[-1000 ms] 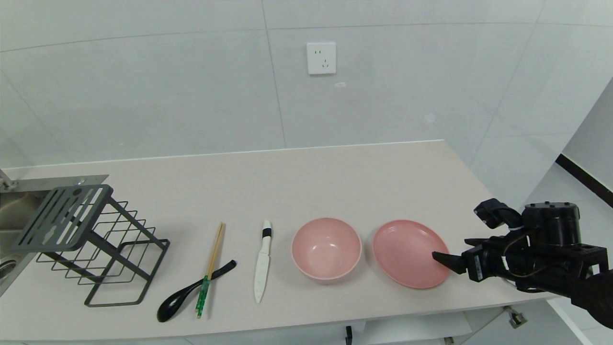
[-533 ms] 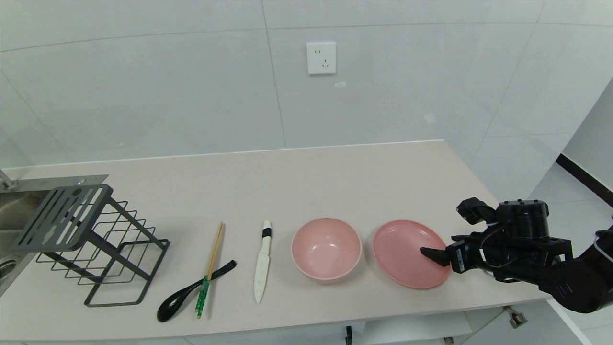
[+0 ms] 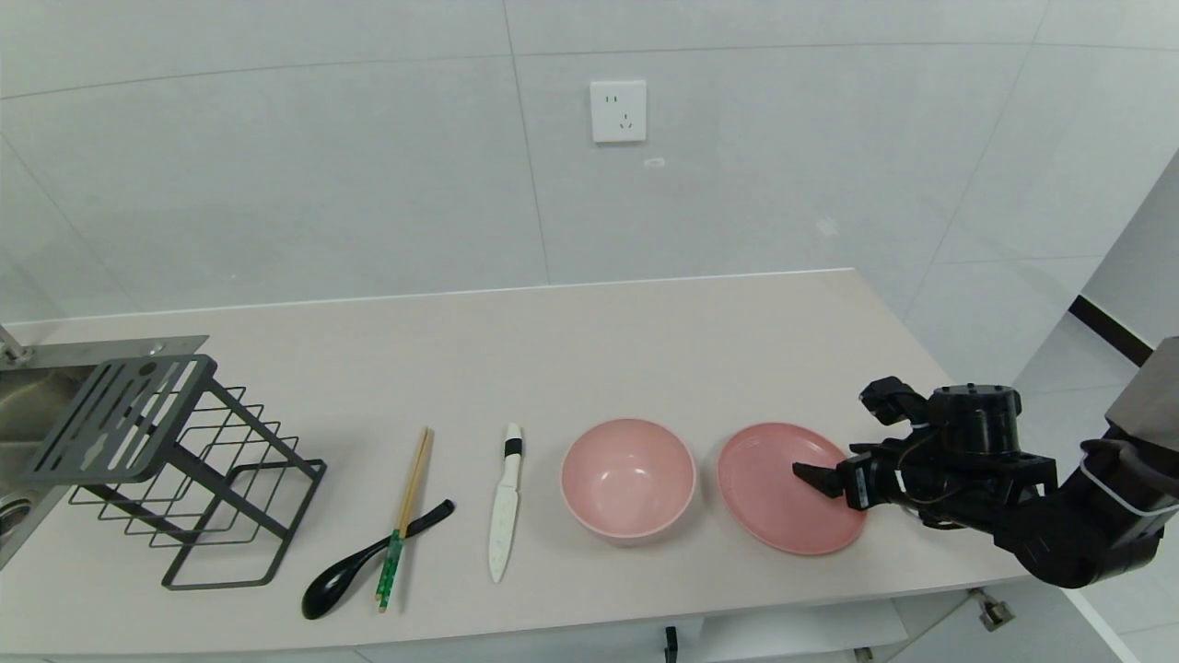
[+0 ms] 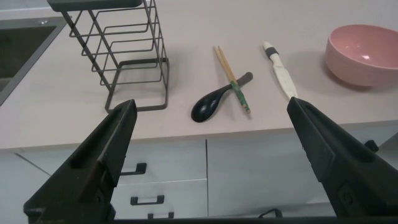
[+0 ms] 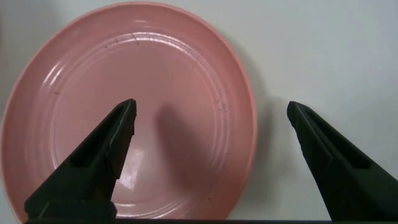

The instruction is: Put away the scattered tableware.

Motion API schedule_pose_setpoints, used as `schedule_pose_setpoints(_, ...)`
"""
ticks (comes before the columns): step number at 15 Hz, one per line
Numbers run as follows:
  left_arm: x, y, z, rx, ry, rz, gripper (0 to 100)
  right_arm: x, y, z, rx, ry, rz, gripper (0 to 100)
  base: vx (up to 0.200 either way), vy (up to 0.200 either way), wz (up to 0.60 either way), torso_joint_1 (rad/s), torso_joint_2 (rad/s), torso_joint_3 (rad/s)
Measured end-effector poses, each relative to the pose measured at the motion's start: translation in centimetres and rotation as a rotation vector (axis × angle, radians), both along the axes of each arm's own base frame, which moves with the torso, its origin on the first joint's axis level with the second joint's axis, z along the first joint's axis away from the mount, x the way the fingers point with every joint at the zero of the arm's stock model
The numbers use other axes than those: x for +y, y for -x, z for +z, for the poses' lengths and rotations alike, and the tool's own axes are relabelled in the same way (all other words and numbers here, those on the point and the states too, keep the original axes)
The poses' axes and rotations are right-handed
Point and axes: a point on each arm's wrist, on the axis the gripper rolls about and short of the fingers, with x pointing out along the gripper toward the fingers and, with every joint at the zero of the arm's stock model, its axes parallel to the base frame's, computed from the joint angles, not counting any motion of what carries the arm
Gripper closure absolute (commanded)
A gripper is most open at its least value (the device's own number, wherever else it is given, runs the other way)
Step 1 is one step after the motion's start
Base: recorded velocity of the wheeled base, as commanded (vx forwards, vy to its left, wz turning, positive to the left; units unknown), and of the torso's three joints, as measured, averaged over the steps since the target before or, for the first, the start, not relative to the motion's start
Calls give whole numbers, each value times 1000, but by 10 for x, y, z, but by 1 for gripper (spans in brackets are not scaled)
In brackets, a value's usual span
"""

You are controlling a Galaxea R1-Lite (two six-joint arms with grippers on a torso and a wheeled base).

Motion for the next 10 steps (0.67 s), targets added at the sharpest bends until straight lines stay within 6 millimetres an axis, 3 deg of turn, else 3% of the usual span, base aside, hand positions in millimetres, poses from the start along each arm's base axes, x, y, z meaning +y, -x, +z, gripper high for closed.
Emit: schedule_pose_setpoints(10,0,0,0,0,0,0,0,15,24,-3,44,3,68,0,0,0,0,0,0,0)
